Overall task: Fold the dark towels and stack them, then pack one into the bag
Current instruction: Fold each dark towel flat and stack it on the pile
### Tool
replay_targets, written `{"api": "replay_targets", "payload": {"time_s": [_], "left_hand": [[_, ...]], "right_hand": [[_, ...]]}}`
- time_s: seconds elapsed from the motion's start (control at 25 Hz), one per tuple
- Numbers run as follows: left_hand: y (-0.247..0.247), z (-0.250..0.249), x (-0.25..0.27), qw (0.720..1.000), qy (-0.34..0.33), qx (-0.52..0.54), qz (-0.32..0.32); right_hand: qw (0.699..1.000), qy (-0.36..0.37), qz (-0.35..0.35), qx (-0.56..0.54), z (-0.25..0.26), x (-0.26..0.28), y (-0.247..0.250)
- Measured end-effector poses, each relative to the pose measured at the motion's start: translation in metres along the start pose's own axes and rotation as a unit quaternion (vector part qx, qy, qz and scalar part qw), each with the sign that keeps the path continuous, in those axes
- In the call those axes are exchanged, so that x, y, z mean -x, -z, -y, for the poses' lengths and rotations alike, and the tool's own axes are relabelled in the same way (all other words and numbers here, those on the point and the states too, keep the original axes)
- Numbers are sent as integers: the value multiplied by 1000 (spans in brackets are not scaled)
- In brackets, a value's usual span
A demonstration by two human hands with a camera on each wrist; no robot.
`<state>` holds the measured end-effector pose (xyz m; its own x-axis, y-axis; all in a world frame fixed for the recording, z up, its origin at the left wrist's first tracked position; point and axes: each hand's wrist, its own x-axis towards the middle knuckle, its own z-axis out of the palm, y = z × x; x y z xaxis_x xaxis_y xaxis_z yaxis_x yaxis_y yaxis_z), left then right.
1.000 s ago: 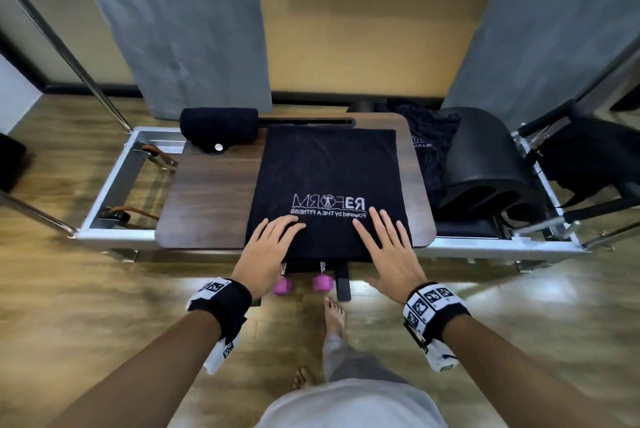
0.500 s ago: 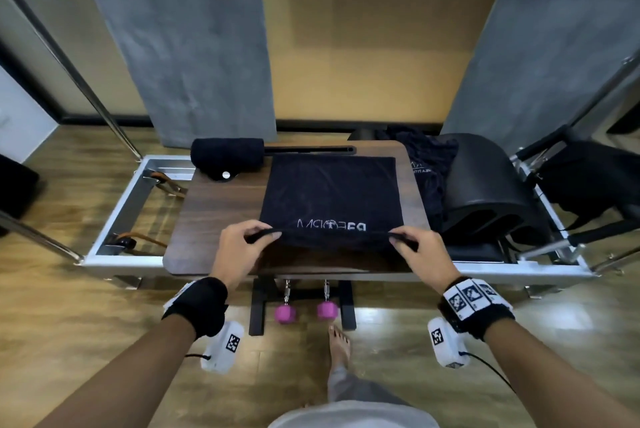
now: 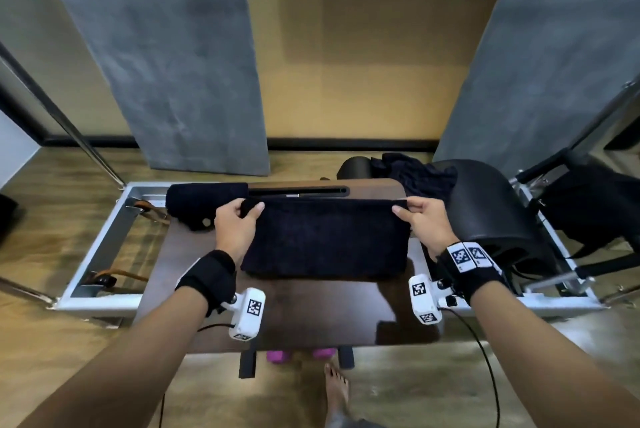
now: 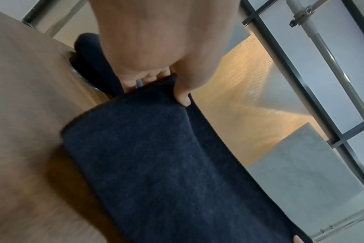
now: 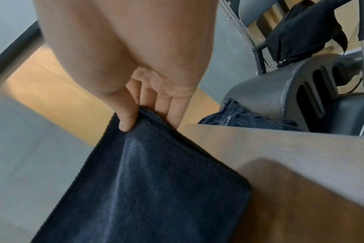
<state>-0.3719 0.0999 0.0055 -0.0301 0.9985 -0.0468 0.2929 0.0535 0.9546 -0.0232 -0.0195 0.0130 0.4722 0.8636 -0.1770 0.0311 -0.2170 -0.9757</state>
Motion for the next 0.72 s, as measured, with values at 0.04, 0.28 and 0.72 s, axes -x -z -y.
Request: {"api": "replay_targets", "payload": {"time_s": [0.04,0.28,0.72], "left_hand": [[-8,0,-13,1000,7,-8,-2],[-46,1,-62,995,43,-87,0],[-94,18,25,907,-151,-233,316]], "right_hand": [[1000,-14,0,5,0,-16,-2],[987,-52,-86,123,-14,-80,-11],[921,84,44,377,-26,-50,-40]]}}
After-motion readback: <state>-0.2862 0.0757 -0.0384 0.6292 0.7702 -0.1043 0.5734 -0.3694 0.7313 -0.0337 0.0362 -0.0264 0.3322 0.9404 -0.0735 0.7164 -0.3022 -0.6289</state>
